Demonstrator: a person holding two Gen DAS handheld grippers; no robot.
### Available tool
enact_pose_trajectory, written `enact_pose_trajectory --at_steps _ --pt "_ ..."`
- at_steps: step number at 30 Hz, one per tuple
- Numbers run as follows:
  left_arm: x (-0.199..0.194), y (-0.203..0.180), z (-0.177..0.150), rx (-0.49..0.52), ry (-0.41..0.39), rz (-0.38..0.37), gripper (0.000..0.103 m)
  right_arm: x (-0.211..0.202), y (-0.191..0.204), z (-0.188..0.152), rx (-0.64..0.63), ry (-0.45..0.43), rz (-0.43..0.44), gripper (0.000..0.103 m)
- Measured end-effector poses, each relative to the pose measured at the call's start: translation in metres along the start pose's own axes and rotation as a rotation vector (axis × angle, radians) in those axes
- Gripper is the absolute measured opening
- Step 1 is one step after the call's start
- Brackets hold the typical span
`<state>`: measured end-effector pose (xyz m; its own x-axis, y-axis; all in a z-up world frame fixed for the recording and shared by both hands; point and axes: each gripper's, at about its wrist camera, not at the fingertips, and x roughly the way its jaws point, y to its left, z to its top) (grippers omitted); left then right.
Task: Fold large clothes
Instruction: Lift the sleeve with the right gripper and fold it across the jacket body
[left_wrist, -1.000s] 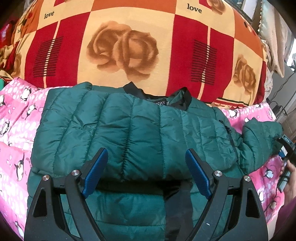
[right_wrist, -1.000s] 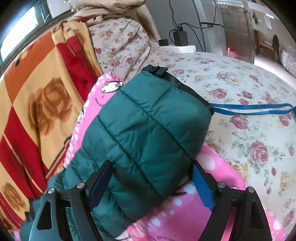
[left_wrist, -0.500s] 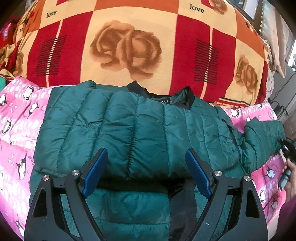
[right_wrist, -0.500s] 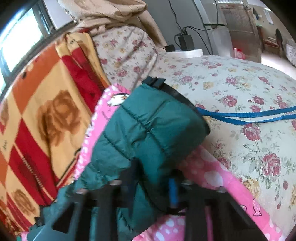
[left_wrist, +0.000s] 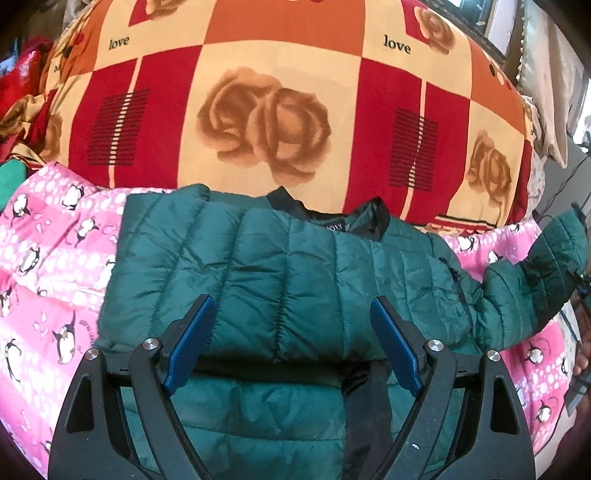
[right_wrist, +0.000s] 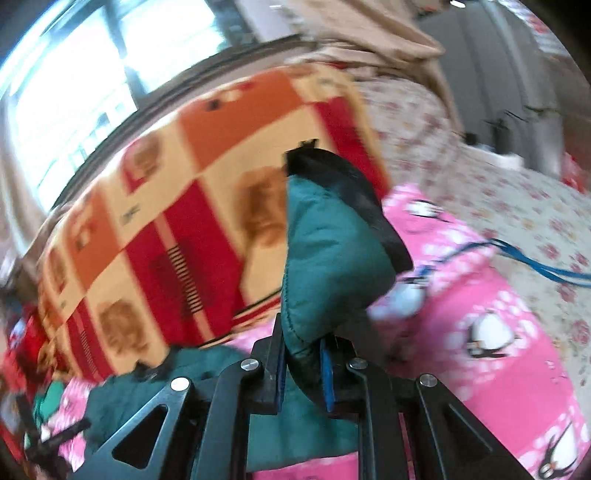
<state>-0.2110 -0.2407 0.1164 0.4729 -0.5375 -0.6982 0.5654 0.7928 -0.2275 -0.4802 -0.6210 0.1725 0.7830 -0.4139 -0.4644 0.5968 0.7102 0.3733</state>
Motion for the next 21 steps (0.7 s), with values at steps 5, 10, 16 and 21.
enact_pose_trajectory --at_steps 5,10,16,21 --pt "-0.006 0.009 0.000 -0.019 -0.008 0.008 0.086 0.006 0.054 -0.013 -0.096 0.043 0.087 0.014" --pt "-0.008 0.014 -0.003 -0.030 -0.007 0.010 0.086 0.022 0.092 -0.030 -0.126 0.097 0.150 0.014" --pt "-0.010 0.022 -0.003 -0.040 -0.017 0.011 0.086 0.043 0.135 -0.057 -0.156 0.172 0.212 0.014" --pt "-0.011 0.035 -0.001 -0.065 -0.023 0.016 0.086 0.062 0.171 -0.081 -0.196 0.237 0.252 0.014"
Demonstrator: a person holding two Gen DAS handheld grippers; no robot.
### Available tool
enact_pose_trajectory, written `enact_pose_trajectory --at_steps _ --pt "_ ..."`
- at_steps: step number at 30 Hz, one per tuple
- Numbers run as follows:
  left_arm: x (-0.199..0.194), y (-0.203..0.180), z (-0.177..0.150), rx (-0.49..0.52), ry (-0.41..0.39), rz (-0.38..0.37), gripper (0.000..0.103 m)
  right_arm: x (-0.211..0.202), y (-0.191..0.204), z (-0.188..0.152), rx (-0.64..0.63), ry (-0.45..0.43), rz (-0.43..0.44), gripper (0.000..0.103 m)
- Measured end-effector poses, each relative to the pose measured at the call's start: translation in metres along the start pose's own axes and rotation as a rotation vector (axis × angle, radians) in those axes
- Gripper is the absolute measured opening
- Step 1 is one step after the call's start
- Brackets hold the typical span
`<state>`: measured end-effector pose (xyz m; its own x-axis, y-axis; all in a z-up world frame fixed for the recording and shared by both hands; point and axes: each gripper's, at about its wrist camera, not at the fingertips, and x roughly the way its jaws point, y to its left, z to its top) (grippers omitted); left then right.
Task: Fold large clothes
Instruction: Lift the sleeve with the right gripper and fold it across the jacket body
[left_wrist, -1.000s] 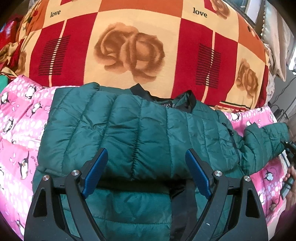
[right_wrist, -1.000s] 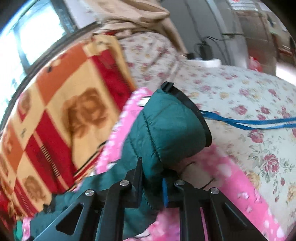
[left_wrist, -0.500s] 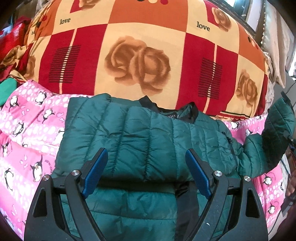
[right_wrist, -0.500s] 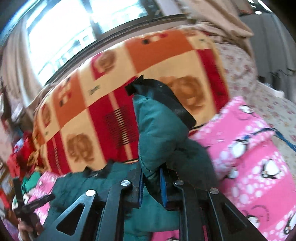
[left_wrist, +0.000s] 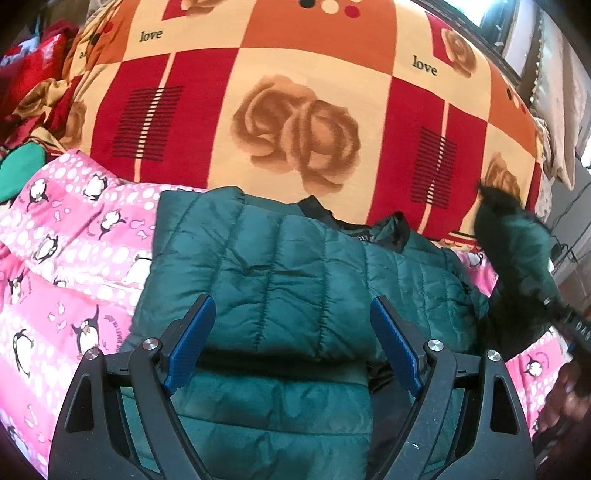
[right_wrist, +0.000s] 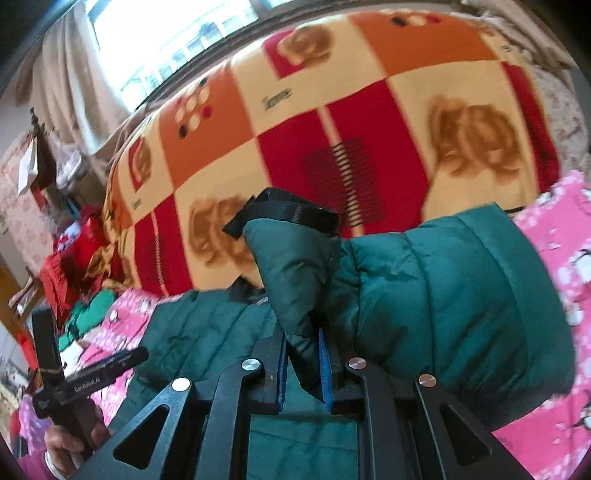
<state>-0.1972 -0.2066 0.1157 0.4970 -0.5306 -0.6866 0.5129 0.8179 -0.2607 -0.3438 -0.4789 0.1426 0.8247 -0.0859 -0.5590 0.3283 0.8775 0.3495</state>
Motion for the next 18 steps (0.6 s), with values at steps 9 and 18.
enact_pose_trajectory --at_steps 9,18 --pt "-0.003 0.021 0.003 -0.029 -0.010 0.006 0.086 0.056 0.044 -0.026 -0.049 0.124 0.046 0.014" --pt "-0.002 0.037 0.007 -0.068 -0.013 0.000 0.086 0.086 0.078 -0.044 -0.111 0.190 0.066 0.014"
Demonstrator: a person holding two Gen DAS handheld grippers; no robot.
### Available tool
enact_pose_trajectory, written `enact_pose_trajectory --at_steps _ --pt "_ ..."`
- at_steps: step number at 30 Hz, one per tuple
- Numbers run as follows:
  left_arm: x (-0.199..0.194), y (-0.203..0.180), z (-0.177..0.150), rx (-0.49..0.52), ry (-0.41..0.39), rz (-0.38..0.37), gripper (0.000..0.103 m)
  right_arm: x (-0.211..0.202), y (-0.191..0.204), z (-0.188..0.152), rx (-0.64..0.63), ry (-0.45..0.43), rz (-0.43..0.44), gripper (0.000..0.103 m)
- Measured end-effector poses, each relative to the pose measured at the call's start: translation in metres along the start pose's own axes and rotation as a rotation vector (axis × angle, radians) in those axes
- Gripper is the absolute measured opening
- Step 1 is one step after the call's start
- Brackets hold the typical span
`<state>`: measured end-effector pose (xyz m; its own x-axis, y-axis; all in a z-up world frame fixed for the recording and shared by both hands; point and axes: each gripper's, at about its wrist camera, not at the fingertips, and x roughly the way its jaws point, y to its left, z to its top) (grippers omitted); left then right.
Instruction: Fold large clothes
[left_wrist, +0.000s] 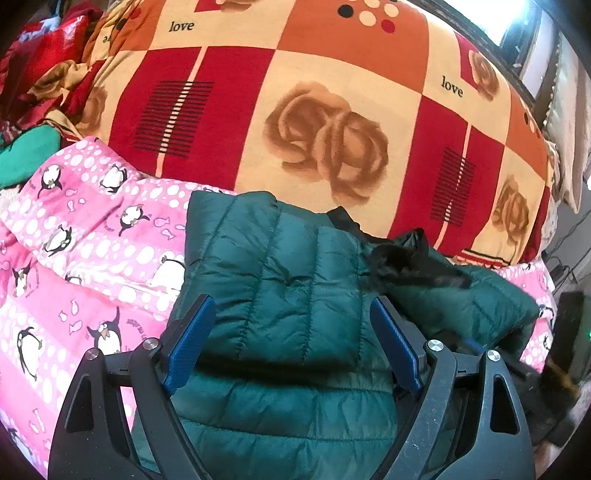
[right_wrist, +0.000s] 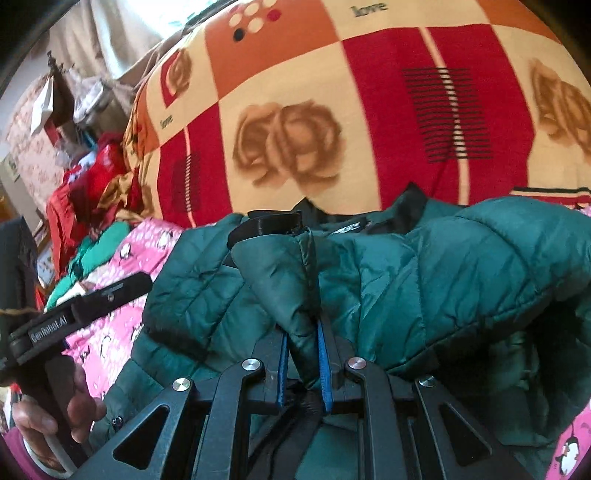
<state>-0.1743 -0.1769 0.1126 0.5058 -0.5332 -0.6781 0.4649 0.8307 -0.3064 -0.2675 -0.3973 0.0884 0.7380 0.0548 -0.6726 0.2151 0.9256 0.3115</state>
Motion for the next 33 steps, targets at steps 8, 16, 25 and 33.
enact_pose_trajectory --at_steps 8,16,25,33 --pt "-0.003 -0.001 0.001 -0.001 0.006 -0.009 0.086 0.025 0.009 -0.012 -0.013 0.074 -0.011 0.014" --pt "-0.009 -0.005 0.006 -0.057 0.028 -0.094 0.086 -0.012 0.010 -0.007 -0.024 0.059 0.025 0.075" --pt "0.020 -0.038 0.003 -0.107 0.159 -0.231 0.086 -0.072 -0.053 -0.006 0.052 -0.012 -0.078 0.075" --pt "0.071 -0.064 -0.013 -0.127 0.312 -0.172 0.086 -0.106 -0.106 -0.010 0.167 -0.075 -0.123 0.075"
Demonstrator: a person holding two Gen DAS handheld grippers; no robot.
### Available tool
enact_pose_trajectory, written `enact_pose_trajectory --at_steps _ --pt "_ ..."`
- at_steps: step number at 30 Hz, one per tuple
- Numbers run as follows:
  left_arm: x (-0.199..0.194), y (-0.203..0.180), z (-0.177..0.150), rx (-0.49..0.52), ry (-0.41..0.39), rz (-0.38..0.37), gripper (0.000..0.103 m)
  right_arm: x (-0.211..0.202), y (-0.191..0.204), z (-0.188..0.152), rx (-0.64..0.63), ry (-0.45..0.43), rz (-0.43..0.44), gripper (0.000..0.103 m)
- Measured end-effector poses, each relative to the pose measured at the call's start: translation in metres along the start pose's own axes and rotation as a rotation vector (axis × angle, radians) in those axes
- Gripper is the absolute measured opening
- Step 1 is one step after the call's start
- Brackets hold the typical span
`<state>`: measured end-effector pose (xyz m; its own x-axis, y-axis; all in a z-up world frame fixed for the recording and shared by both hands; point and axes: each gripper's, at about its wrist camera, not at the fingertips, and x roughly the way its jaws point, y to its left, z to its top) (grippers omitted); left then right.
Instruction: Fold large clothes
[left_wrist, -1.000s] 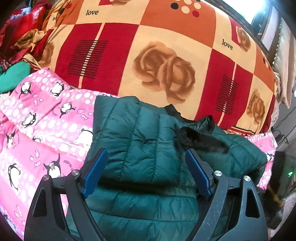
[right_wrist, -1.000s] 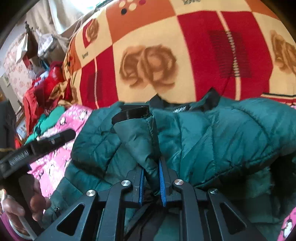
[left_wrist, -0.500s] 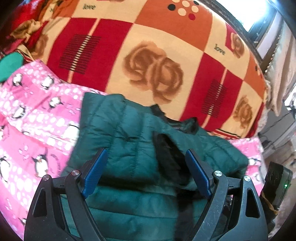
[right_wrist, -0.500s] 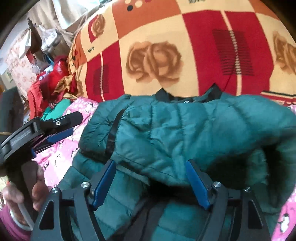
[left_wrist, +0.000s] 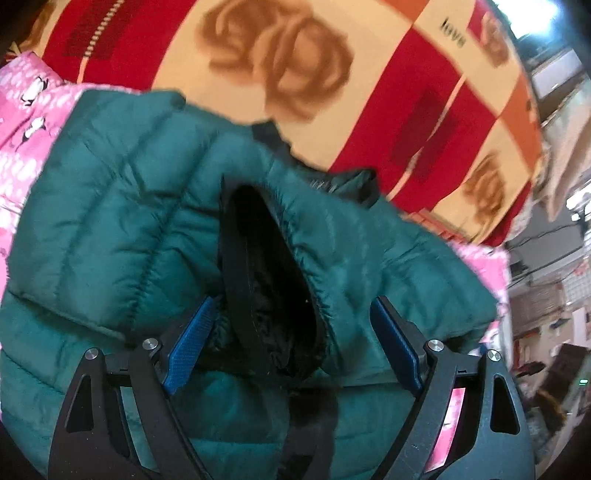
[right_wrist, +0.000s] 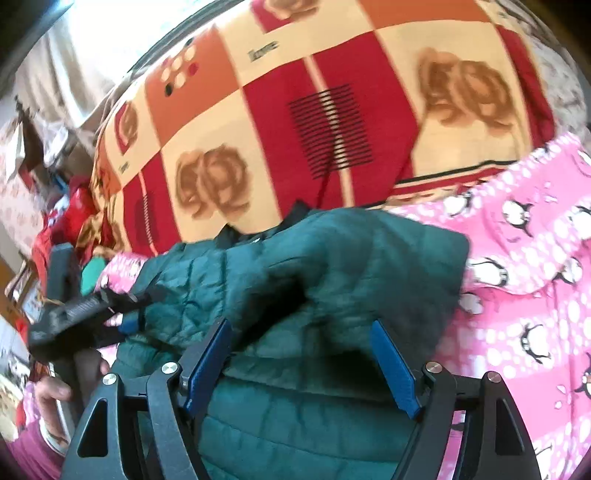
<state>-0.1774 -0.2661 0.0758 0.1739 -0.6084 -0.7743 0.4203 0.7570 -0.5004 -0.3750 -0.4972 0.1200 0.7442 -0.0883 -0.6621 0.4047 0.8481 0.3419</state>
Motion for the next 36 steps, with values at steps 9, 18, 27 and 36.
enact_pose_trajectory --at_steps 9,18,27,36 --pt "-0.016 -0.004 0.021 0.098 -0.095 0.092 0.015 -0.017 -0.040 0.014 0.099 -0.078 -0.051 0.075" --pt "-0.049 0.022 0.051 0.168 -0.218 0.221 0.011 0.034 -0.017 0.026 0.029 -0.029 -0.036 0.075" --pt "-0.040 0.074 0.044 0.126 -0.175 0.266 0.011 0.120 -0.010 0.031 -0.099 0.059 -0.113 0.075" --pt "-0.039 0.070 0.048 0.166 -0.171 0.264 0.045 0.145 -0.024 0.038 -0.075 0.079 -0.112 0.075"
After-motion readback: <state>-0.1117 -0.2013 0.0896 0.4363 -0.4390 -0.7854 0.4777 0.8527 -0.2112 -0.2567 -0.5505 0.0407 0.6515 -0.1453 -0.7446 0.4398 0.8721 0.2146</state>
